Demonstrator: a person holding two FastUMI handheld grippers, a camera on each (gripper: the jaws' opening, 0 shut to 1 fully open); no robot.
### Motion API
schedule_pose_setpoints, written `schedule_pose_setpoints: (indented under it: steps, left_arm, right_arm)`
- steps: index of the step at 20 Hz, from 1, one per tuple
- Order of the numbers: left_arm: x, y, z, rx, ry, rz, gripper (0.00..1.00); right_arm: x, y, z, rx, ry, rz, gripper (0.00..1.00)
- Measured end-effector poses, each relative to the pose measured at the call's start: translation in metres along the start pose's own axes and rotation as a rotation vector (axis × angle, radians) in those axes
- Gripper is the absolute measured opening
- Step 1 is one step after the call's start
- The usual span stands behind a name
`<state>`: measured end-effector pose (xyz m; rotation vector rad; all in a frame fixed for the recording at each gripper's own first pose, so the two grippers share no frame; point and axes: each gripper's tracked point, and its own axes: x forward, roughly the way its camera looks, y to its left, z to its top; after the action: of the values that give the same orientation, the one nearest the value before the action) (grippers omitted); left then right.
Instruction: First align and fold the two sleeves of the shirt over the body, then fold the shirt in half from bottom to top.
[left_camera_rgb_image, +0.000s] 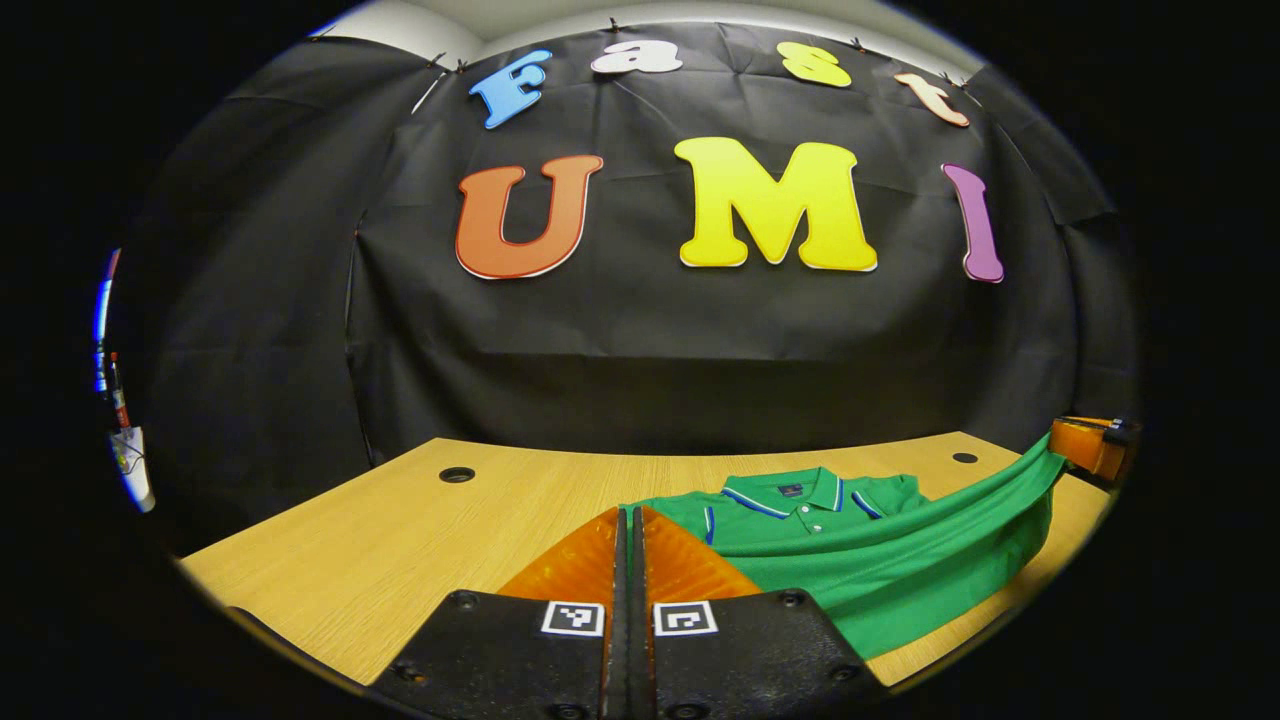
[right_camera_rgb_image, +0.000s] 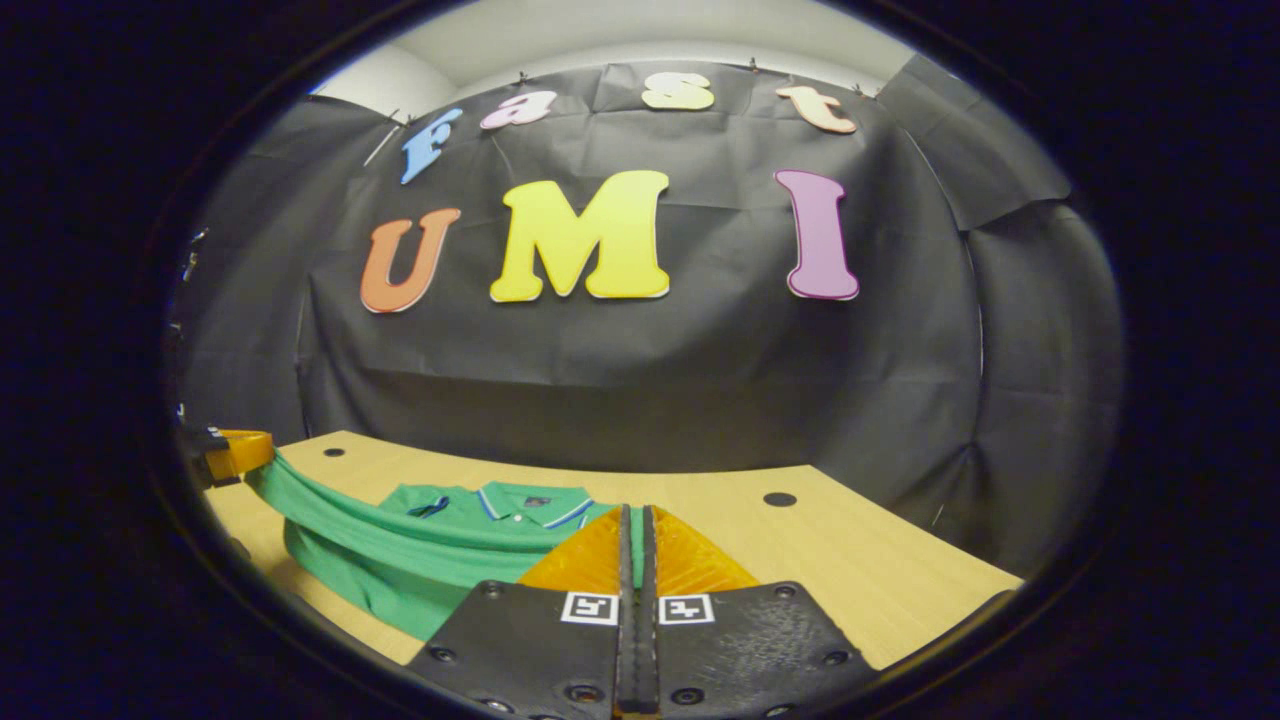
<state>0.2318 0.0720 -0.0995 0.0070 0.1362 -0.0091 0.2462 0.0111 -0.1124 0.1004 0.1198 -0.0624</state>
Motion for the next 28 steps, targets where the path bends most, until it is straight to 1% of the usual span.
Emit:
schedule_pose_setpoints:
  steps: [2, 5, 6, 7, 9, 10, 11, 14, 17, 19, 21, 23, 24, 26, 27, 28]
  left_arm:
    - [0.032, -0.001, 0.004, 0.002, -0.015, -0.003, 0.06]
    - [0.077, 0.008, 0.006, -0.020, -0.048, 0.019, 0.06]
    - [0.092, 0.009, 0.004, -0.031, -0.061, 0.022, 0.05]
    - [0.107, 0.006, 0.003, -0.047, -0.075, 0.008, 0.05]
    - [0.137, 0.002, 0.005, -0.050, -0.089, -0.001, 0.05]
    - [0.150, -0.001, 0.002, -0.041, -0.083, -0.012, 0.06]
    - [0.165, -0.003, 0.001, -0.025, -0.080, -0.019, 0.05]
    - [0.200, -0.008, -0.006, -0.012, -0.057, -0.034, 0.05]
    - [0.226, -0.015, -0.002, 0.017, -0.068, -0.057, 0.06]
    - [0.241, -0.018, -0.006, 0.014, -0.056, -0.067, 0.05]
    - [0.249, -0.023, -0.012, 0.036, -0.040, -0.071, 0.06]
    - [0.251, -0.027, -0.019, 0.050, -0.015, -0.077, 0.06]
    - [0.249, -0.027, -0.022, 0.053, -0.008, -0.073, 0.28]
    - [0.249, -0.023, -0.021, 0.032, -0.010, -0.051, 0.72]
    - [0.244, -0.016, -0.019, 0.012, -0.011, -0.029, 0.86]
    - [0.241, -0.008, -0.022, -0.008, -0.015, -0.003, 1.00]
  right_arm:
    - [0.037, 0.004, -0.005, 0.010, 0.019, -0.030, 0.00]
    - [0.091, 0.006, -0.013, -0.002, 0.021, -0.076, 0.00]
    - [0.107, 0.008, -0.018, 0.015, 0.023, -0.078, 0.00]
    - [0.121, 0.010, -0.023, 0.032, 0.032, -0.081, 0.00]
    - [0.146, 0.012, -0.028, 0.060, 0.049, -0.074, 0.00]
    - [0.161, 0.012, -0.027, 0.055, 0.046, -0.077, 0.02]
    - [0.177, 0.009, -0.023, 0.038, 0.036, -0.088, 0.00]
    - [0.213, 0.009, -0.009, 0.046, 0.016, -0.097, 0.00]
    - [0.247, 0.005, -0.008, 0.042, 0.029, -0.109, 0.00]
    - [0.264, 0.005, -0.017, 0.069, 0.058, -0.106, 0.00]
    - [0.275, 0.007, -0.023, 0.070, 0.071, -0.107, 0.00]
    - [0.278, 0.009, -0.029, 0.034, 0.069, -0.105, 0.00]
    - [0.278, 0.010, -0.031, 0.021, 0.068, -0.096, 0.00]
    - [0.275, 0.012, -0.036, 0.026, 0.073, -0.076, 0.09]
    - [0.273, 0.013, -0.033, 0.037, 0.061, -0.064, 0.37]
    - [0.268, 0.011, -0.033, 0.041, 0.045, -0.070, 0.66]
